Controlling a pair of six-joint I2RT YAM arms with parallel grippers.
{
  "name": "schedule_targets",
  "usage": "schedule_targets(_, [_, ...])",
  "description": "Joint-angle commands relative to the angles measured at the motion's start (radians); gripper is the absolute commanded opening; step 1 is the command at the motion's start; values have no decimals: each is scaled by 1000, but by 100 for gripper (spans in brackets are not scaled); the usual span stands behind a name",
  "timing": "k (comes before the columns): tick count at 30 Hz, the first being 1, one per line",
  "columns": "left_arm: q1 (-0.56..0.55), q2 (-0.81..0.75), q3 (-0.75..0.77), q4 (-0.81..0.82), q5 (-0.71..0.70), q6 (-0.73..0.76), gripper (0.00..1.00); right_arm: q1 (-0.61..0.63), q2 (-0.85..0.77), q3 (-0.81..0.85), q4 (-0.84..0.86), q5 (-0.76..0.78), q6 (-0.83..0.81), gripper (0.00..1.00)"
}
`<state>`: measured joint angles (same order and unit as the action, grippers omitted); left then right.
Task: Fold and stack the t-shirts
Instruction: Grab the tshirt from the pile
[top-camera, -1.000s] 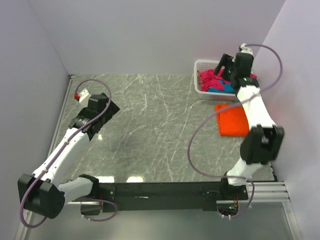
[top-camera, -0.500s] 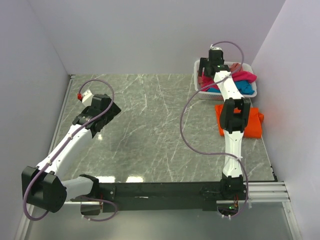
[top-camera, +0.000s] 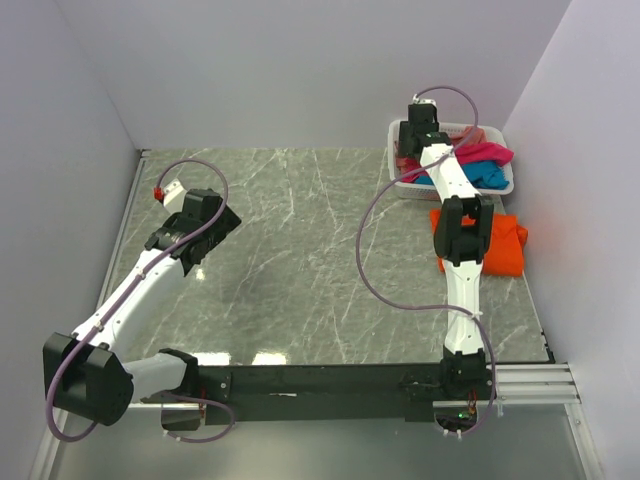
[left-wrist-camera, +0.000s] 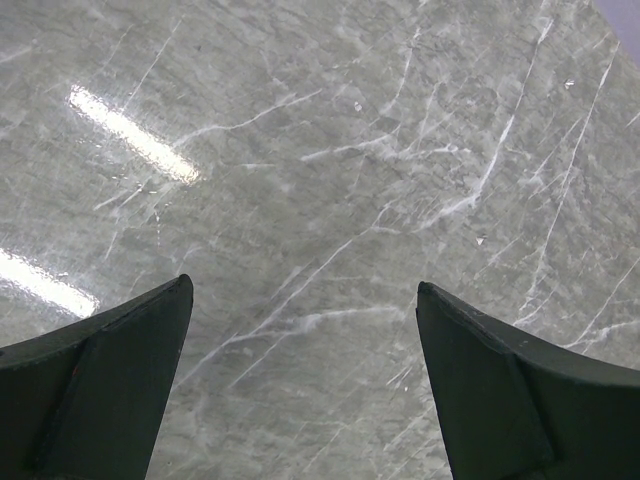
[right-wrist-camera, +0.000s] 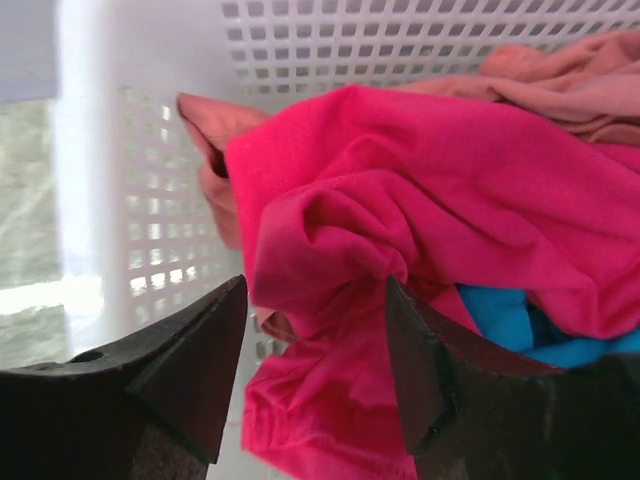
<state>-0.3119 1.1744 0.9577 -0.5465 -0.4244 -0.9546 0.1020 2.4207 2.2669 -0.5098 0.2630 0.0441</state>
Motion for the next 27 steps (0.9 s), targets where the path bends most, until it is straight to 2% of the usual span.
schedule_targets(1, [-3,-33,12,11,-10,10,100,-10,26,43,5,36,-29,63])
schedule_targets(4, [-3,-32,18,3,-10,5,100,-13,43,45,27,39,-24,49])
schedule_targets(6, [-3,-32,21,-3,-11,5,99,-15,46,48,48,67,-20,18])
schedule_targets(7, [-3,-36,18,-3,-10,7,99,-15,44,42,59,83,-16,6])
schedule_targets(8, [-3,-38,18,-3,-10,5,100,-15,34,37,83,88,-16,0])
schedule_targets(16, [-4,-71,10,3,-8,5,99,-13,-69,28,172,145,-35,0])
schedule_targets(27, [-3,-107,29,3,-8,8,99,-7,-324,-18,274,174,-87,0])
